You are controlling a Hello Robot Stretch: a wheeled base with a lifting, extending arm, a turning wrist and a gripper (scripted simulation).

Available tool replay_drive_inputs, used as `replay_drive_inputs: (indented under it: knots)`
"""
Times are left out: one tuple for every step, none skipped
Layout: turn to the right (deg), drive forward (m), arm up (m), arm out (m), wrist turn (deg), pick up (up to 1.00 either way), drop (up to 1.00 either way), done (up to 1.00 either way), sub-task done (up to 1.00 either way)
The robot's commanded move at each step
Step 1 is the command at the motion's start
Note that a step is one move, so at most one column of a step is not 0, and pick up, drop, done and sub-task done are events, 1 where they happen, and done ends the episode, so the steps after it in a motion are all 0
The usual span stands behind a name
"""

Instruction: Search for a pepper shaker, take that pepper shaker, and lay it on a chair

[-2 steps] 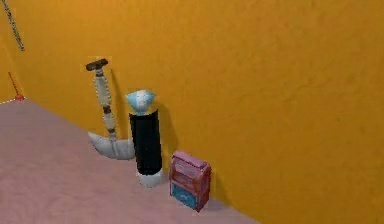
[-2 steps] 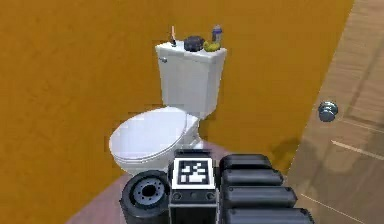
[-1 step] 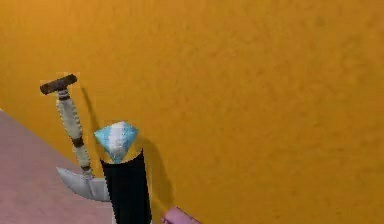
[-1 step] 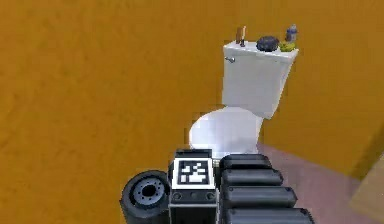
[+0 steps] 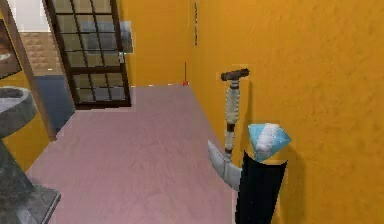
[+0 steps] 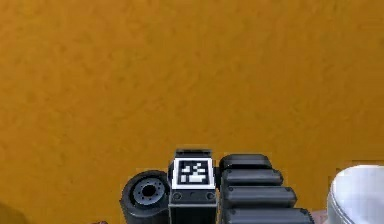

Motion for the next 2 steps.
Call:
replay_drive_inputs:
  knots:
    - [-3.0, 0.0, 0.0, 0.0, 0.0, 0.0, 0.0, 0.0, 0.0]
    - [0.0, 0.45, 0.0, 0.0, 0.0, 0.0, 0.0, 0.0, 0.0]
